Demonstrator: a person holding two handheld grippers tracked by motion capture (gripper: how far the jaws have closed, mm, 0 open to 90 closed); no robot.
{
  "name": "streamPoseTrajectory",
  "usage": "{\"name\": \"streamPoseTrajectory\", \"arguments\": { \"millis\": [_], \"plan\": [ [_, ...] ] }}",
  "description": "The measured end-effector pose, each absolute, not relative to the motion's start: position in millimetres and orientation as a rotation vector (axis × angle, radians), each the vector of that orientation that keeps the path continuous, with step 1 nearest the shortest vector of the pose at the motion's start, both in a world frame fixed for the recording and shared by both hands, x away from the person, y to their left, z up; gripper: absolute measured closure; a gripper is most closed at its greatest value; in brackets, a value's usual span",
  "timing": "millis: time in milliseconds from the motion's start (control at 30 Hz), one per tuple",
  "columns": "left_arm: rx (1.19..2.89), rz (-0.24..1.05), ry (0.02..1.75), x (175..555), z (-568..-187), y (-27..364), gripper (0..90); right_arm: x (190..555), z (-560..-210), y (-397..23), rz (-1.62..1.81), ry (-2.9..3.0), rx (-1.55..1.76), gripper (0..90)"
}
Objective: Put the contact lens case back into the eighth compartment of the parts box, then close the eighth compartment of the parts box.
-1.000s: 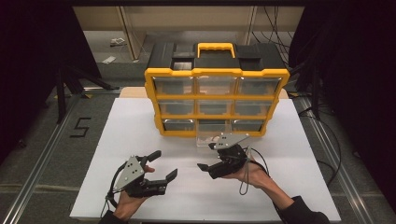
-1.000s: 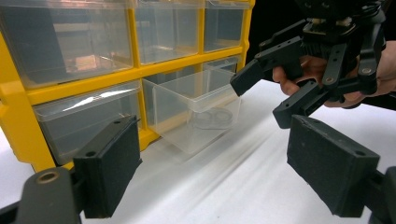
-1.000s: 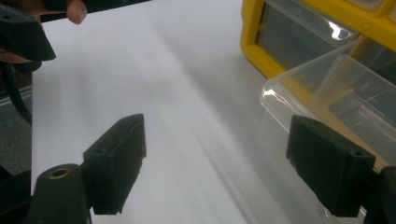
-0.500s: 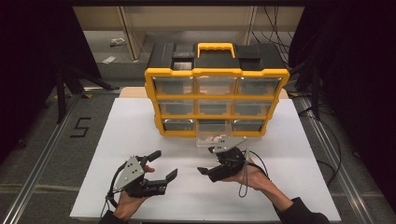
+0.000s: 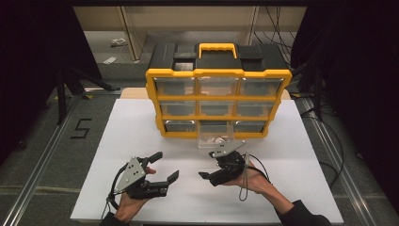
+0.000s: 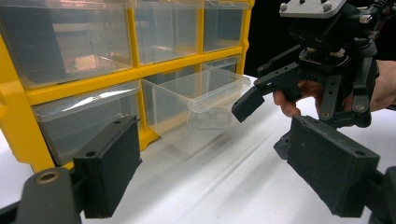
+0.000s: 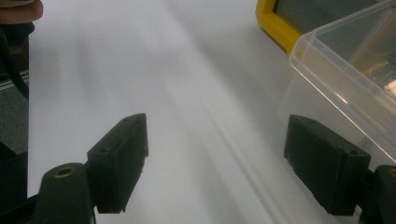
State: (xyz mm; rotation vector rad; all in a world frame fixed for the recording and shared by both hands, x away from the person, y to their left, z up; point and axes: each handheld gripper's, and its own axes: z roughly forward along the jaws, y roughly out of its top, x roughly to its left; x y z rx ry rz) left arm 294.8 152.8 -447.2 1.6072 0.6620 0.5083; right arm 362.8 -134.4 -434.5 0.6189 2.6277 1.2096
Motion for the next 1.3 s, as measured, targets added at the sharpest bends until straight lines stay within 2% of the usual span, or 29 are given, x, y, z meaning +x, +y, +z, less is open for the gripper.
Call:
{"name": "streamPoseTrajectory", "arguments": {
  "millis": [833,1300],
  "plan": [
    [1.605,0.507,0.664,294.7,-447.1,153.3,17.0,370.0,-447.2,-138.5,1.152,2.648,0.677,28.5],
    [1.603,0.510,0.666,294.1,-447.0,154.1,17.0,376.9,-451.7,-144.5,1.095,2.629,0.714,50.9]
  ]
}}
